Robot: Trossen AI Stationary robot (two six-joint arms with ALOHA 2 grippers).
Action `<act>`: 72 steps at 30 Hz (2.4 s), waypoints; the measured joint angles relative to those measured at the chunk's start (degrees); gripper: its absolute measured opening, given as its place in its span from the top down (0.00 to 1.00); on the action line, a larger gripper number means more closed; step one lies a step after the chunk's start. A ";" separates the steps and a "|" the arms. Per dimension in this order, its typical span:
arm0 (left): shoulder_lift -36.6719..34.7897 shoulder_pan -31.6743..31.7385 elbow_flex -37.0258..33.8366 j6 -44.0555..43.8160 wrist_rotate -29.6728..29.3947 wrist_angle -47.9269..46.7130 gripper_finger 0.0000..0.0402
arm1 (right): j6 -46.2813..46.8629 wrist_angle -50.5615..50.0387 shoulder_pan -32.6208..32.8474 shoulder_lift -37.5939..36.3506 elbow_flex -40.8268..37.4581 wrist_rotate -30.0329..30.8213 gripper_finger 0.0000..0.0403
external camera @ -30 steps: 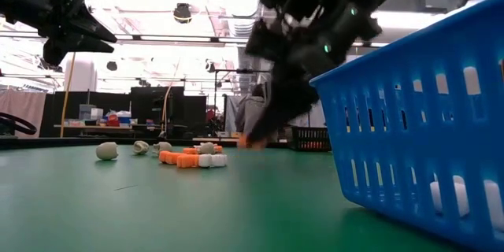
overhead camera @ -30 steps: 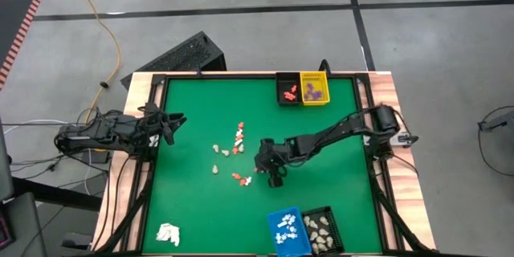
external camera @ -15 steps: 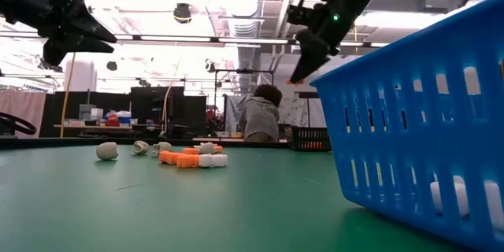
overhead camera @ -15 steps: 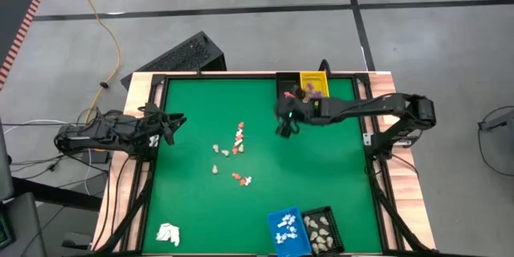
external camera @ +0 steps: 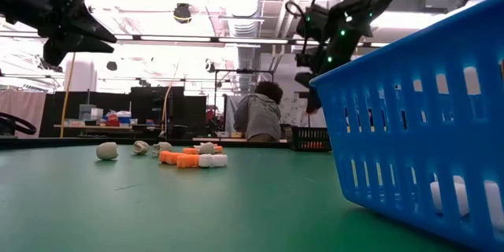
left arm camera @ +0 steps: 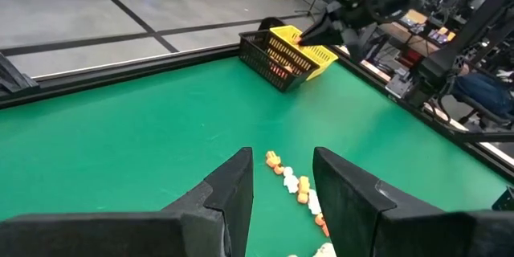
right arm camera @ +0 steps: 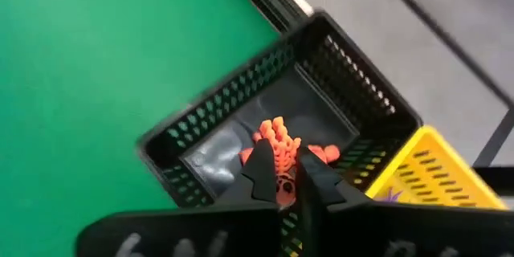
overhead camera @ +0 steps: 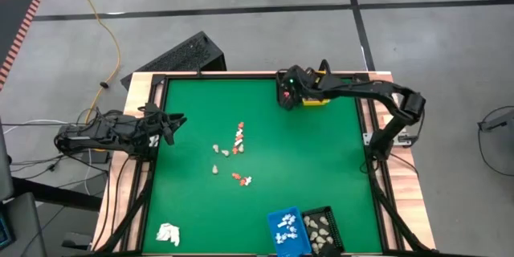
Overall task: Sort Halloween decoration
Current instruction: Put the orange skeleton toy into the top black basket, then put the white skeleton toy into the blue basket
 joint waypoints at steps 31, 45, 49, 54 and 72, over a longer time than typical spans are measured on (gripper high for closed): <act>0.00 0.00 -0.04 2.84 -0.46 -0.33 0.70 | 2.43 1.92 -0.45 -10.50 3.05 -11.78 0.63; 0.00 0.01 -0.04 2.70 -0.45 -0.33 0.70 | -0.05 6.98 18.96 -17.78 3.45 -22.17 0.63; 0.00 0.02 -0.04 2.56 -0.44 -0.33 0.70 | -2.38 11.27 26.09 -16.04 3.45 -22.17 0.63; 0.00 0.01 -0.04 1.71 -0.44 -0.32 0.70 | -6.82 16.96 33.58 -11.35 3.45 -20.20 0.63; 0.00 0.01 -0.04 0.90 -0.42 -0.52 0.70 | -6.17 34.61 40.95 18.45 3.41 -17.57 0.63</act>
